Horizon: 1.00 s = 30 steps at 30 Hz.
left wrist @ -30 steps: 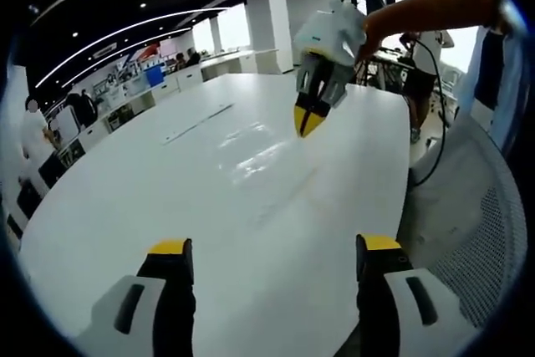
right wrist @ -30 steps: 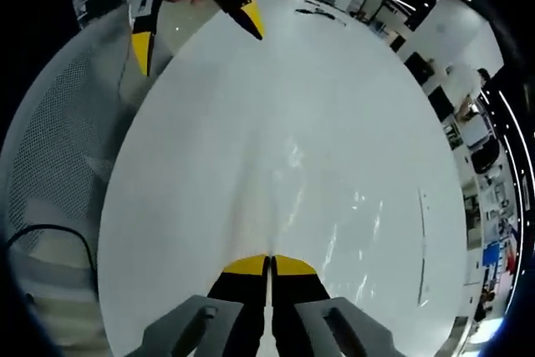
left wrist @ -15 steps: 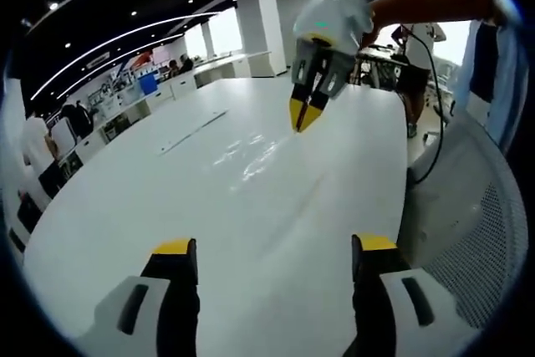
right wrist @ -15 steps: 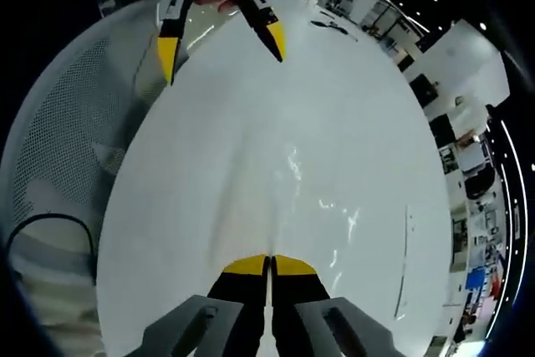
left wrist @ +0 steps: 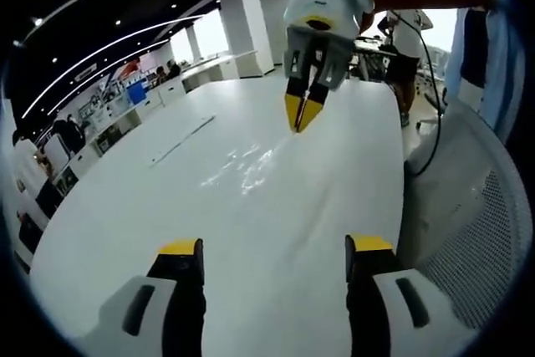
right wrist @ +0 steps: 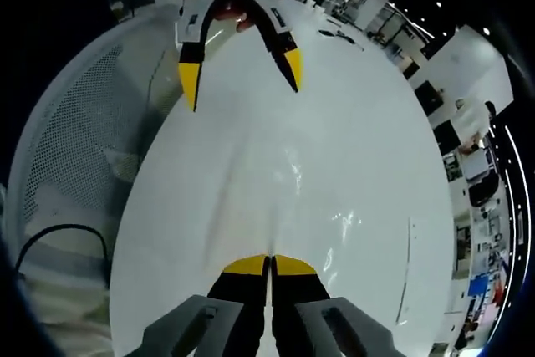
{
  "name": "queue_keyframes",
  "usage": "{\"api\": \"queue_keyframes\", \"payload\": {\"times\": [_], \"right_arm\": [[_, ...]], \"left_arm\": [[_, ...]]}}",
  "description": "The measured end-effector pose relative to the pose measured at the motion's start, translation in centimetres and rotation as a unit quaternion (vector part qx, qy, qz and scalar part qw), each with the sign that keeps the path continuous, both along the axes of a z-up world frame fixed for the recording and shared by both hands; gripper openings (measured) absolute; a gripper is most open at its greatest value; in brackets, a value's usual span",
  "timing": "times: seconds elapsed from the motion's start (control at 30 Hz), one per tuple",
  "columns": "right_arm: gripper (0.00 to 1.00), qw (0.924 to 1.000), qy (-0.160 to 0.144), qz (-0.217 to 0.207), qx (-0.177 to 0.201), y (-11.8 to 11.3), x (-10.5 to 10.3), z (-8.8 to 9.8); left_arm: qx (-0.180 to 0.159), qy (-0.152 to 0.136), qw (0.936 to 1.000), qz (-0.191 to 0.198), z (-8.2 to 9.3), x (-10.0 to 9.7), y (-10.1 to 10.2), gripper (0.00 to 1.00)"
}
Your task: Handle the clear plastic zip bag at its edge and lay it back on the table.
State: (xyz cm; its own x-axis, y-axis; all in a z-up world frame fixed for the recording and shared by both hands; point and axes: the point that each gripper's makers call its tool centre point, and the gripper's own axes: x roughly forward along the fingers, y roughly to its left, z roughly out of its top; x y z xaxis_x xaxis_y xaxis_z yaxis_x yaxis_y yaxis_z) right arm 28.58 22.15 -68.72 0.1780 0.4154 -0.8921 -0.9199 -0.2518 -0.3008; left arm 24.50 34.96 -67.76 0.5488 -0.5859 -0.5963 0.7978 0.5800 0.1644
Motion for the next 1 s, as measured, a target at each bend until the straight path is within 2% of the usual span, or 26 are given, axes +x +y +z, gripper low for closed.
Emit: {"api": "queue_keyframes", "payload": {"times": [0.27,0.57,0.7,1.0], "right_arm": [[0.0,0.9999,-0.002,0.014,-0.003,0.3,-1.3,0.4],[0.0,0.9999,-0.004,0.016,0.004,0.1,-1.5,0.7],[0.0,0.9997,-0.003,0.023,-0.003,-0.1,-1.8,0.8],[0.0,0.9996,0.004,0.029,-0.005,-0.1,-2.1,0.7]], "left_arm": [[0.011,-0.012,0.9997,-0.021,0.5,0.1,-0.9,0.61],[0.033,-0.022,0.9984,-0.041,0.2,0.0,-1.4,0.49],[0.047,-0.031,0.9964,-0.064,0.0,-0.1,-1.9,0.42],[0.062,-0.047,0.9938,-0.079,0.1,0.4,-2.4,0.36]]}}
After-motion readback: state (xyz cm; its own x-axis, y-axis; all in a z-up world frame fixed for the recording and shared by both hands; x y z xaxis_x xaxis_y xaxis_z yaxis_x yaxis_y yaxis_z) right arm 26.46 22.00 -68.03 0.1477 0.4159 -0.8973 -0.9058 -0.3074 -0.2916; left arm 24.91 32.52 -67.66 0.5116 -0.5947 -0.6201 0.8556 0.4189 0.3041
